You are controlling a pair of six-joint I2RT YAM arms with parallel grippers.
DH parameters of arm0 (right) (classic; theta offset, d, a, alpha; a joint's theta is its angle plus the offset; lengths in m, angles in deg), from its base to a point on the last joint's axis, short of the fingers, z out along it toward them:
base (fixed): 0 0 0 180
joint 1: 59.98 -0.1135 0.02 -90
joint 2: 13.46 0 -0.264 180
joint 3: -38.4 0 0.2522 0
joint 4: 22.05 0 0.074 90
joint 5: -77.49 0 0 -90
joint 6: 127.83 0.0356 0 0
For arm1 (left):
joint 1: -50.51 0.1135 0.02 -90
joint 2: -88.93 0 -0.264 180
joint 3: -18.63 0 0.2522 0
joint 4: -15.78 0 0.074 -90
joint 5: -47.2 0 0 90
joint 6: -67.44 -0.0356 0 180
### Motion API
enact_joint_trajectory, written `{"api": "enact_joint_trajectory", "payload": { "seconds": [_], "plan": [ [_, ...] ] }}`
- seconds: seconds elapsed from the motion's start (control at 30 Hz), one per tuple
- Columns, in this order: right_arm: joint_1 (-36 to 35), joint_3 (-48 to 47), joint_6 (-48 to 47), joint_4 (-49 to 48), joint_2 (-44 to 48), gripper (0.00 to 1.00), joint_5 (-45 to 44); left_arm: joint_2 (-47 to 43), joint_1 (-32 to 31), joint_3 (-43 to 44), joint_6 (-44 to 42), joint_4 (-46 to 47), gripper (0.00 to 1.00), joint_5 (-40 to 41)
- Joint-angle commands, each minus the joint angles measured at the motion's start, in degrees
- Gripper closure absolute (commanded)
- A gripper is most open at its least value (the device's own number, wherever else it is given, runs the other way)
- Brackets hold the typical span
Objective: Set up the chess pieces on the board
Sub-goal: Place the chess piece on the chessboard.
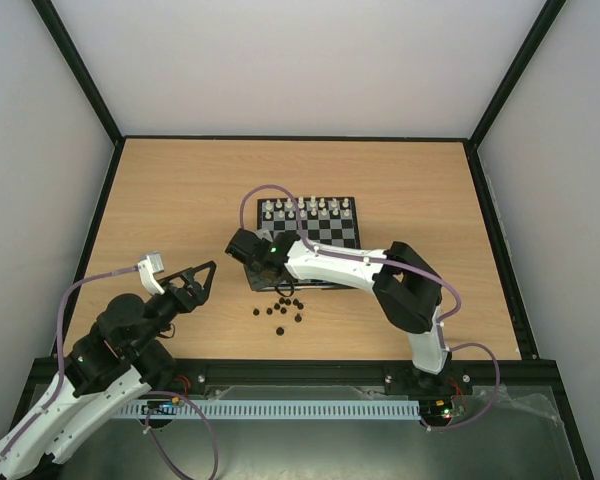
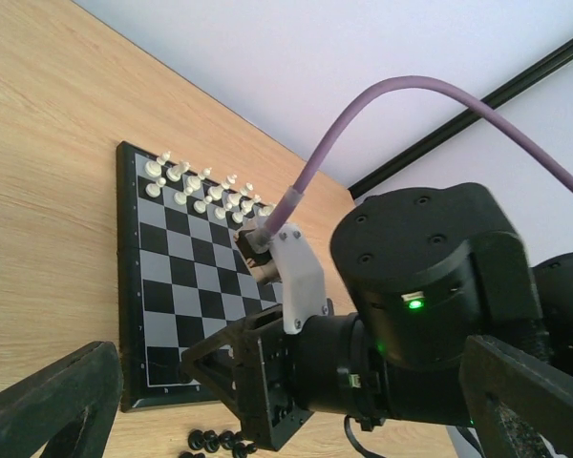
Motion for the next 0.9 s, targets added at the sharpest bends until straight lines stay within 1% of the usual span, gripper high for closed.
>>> {"api": "enact_joint_trajectory", "payload": {
  "seconds": [0.0, 0.73, 0.8, 0.87],
  "plan": [
    [0.76, -1.24, -0.72, 1.23, -1.83, 0.92, 0.83, -0.75, -0.14, 1.46, -0.09, -0.65, 0.0, 0.02],
    [2.84, -1.19, -2.83, -0.28, -5.4, 0.92, 1.96, -0.75, -0.14, 1.25, -0.18, -0.53, 0.01, -0.12],
    [2.93, -1.26, -2.81, -0.33, -5.59, 0.91, 1.99, -0.72, -0.14, 1.3, -0.24, -0.52, 0.0, -0.09],
    [2.97, -1.27, -2.85, -0.22, -5.62, 0.86, 2.07, -0.74, -0.14, 1.31, -0.26, -0.52, 0.0, -0.08]
  ]
}}
